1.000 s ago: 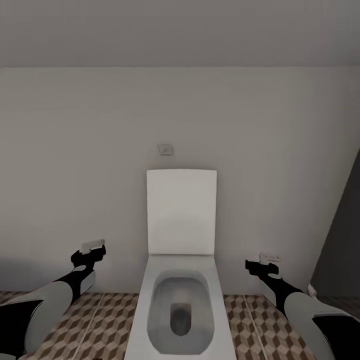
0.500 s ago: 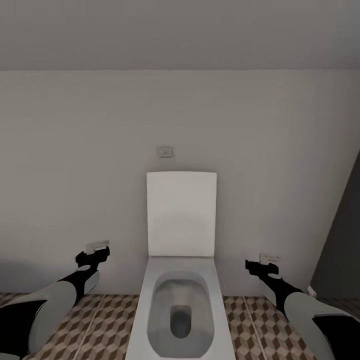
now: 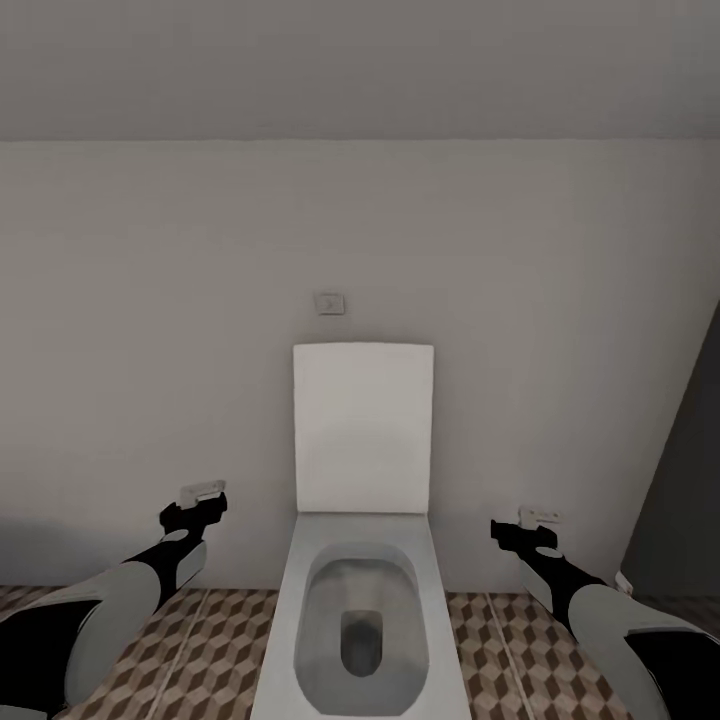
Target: Take the four mousetraps from the cabinet in the bathroom and place them on the bathroom floor. Make sure all four end up on the same floor surface, and ensure that at least two of them are either under or directly next to the same bathroom sink.
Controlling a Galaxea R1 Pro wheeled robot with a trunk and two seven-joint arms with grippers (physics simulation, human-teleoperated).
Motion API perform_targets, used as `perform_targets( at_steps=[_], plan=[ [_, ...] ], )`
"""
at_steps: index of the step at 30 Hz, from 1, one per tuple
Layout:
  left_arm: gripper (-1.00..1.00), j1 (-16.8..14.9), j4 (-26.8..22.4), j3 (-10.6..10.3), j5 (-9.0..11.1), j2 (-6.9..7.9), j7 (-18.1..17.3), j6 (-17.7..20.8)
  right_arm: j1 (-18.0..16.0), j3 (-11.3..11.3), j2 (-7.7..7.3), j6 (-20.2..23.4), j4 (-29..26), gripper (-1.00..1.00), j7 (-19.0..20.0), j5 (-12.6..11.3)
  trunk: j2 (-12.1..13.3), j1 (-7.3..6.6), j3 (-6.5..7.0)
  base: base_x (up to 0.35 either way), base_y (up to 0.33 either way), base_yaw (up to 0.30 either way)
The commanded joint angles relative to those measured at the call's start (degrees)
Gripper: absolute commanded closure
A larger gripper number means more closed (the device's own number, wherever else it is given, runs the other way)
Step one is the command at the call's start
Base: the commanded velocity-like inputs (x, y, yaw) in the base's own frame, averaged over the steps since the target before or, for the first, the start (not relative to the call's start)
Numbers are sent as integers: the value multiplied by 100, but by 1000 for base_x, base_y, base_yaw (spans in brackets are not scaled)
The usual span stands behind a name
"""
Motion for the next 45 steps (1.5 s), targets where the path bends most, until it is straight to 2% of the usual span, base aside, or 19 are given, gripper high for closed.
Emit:
perform_targets(
  at_steps=[1,37,45],
  plan=[
    [-100,-4,6,34,26,-2,-14,-32,-4,50,-1,-19,4,-100,-13,-58,-3,-1,-6,0,0,0],
    [-100,-4,-4,34,23,-10,-12,-29,-3,59,-1,-19,4,-100,-13,-41,-3,-1,-6,-1,0,0],
    [-100,-4,-10,34,38,-10,-13,-17,-4,59,-1,-19,4,-100,-13,-41,-3,-1,-6,-182,0,0]
  ],
)
